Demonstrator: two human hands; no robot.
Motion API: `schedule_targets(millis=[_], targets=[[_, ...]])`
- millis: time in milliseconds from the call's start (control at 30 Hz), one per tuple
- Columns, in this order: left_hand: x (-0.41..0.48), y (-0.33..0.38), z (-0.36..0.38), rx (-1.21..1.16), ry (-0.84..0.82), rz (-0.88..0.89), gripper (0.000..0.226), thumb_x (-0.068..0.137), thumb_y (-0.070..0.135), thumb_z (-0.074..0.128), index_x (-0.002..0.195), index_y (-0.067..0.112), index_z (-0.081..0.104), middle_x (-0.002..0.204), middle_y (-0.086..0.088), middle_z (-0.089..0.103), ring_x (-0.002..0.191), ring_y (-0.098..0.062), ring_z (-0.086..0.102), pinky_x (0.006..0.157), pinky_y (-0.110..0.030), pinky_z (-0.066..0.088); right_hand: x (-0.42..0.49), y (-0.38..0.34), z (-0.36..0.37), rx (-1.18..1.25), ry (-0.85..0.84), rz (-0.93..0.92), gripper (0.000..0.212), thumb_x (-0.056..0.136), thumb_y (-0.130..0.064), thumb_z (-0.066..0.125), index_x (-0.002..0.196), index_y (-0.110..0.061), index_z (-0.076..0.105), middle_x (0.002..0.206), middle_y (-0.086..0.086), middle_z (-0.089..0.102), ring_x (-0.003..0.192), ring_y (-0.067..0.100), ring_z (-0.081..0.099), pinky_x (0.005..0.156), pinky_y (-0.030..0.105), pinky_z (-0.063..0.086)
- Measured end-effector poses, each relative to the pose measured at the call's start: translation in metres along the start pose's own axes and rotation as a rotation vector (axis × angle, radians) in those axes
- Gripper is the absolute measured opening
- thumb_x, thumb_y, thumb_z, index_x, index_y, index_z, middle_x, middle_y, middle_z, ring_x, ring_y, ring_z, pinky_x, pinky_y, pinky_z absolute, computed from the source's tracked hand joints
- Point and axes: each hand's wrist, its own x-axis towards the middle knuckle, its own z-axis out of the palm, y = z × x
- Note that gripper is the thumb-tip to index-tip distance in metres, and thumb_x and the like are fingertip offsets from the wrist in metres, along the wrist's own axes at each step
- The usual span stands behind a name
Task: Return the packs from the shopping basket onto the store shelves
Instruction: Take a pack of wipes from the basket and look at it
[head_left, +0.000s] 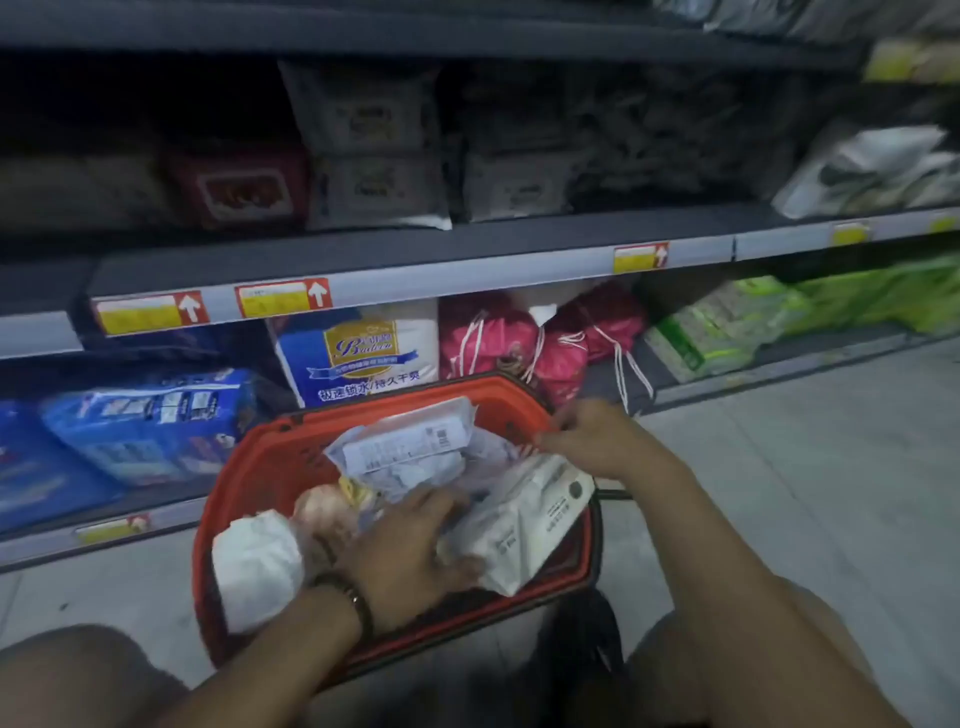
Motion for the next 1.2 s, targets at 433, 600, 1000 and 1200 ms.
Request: schedule_targets(millis=[433, 600, 1000, 1200], targets=[[0.01, -0.004, 0.063, 0.06, 0.064, 0.053, 0.106, 0.065, 0.072, 0.075, 0.155, 0.032, 0.037, 0.148, 0.013, 0.047, 0.132, -0.016, 0.041, 0.112, -0.027, 0.035, -0.015, 0.049, 0.048, -0.441, -0.164, -0.186, 0.108, 0.077, -0.011, 0.08, 0.158, -0.055, 0.022, 0.148, 0.003, 0.035, 0.136, 0.035, 0.036, 0.112, 0.049, 0.042], [0.004, 0.001, 0.062, -0.028, 0.118, 0.095, 0.08, 0.081, 0.057, 0.071, 0.151, 0.048, 0.033, 0.141, 0.025, 0.049, 0.128, -0.009, 0.042, 0.112, -0.029, 0.038, -0.013, 0.045, 0.047, -0.382, -0.106, -0.223, 0.094, 0.067, -0.022, 0.09, 0.143, -0.05, 0.043, 0.134, 0.0, 0.048, 0.127, 0.03, 0.048, 0.105, 0.044, 0.046], [0.023, 0.029, -0.043, -1.136, 0.467, -0.175, 0.076, 0.07, 0.035, 0.087, 0.136, 0.017, 0.052, 0.125, -0.005, 0.074, 0.117, -0.027, 0.07, 0.092, -0.045, 0.06, -0.022, -0.002, 0.005, 0.614, 0.18, -0.23, 0.066, 0.059, -0.045, 0.101, 0.117, -0.031, 0.072, 0.106, -0.008, 0.08, 0.092, 0.005, 0.077, 0.088, 0.036, 0.064], [0.027, 0.037, -0.081, -1.382, 0.527, -0.252, 0.06, 0.081, 0.034, 0.079, 0.133, 0.013, 0.061, 0.121, -0.017, 0.075, 0.099, -0.04, 0.075, 0.062, -0.044, 0.063, -0.027, -0.036, 0.001, 0.884, 0.137, -0.385, 0.086, 0.07, -0.032, 0.093, 0.147, -0.043, 0.055, 0.131, 0.002, 0.07, 0.116, 0.021, 0.071, 0.095, 0.045, 0.063]])
